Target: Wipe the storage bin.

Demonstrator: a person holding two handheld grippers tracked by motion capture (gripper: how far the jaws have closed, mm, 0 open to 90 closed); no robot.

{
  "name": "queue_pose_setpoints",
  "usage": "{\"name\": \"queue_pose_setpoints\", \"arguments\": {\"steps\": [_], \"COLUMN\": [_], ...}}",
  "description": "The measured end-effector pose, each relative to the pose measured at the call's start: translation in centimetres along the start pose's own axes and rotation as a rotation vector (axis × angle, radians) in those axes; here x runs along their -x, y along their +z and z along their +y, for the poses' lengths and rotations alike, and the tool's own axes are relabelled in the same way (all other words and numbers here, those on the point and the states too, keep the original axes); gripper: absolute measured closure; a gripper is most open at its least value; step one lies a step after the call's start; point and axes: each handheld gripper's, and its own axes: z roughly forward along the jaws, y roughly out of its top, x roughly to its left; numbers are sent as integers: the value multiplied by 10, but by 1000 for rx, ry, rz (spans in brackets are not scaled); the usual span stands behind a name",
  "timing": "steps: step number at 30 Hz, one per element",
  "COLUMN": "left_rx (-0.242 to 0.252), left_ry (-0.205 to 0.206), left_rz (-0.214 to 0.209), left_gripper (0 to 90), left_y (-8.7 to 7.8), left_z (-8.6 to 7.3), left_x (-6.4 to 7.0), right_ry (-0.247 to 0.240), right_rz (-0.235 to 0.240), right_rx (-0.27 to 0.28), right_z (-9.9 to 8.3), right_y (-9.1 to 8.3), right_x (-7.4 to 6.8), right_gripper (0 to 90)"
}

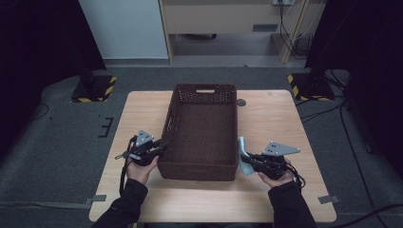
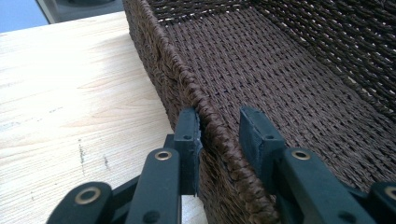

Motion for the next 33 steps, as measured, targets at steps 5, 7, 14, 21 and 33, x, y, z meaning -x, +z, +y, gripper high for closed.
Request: {"name": "queue_pose_setpoints", "arguments": {"steps": [5, 7, 14, 21, 33], "left_rx": [1, 1, 2, 3, 2], "left_ry": [-3, -4, -9, -17, -13], "left_rz": [1, 2, -3, -11, -7], "left_gripper": [684, 683, 681, 670, 670], "left_y": [0, 0, 1, 1, 1], "left_z": [0, 0, 0, -1, -1], "left_x": [-1, -3, -3, -4, -4], "right_ry": [10, 23, 18, -2, 16], "right_rz": [-14, -19, -14, 10, -2], "right_rx": [-99, -148, -241, -23, -221], "right_z": [-14, -19, -29, -5, -35], "right_y": [14, 20, 37, -2, 19], "right_x": [4, 5, 0, -4, -16], "right_gripper": [839, 839, 839, 839, 839]}}
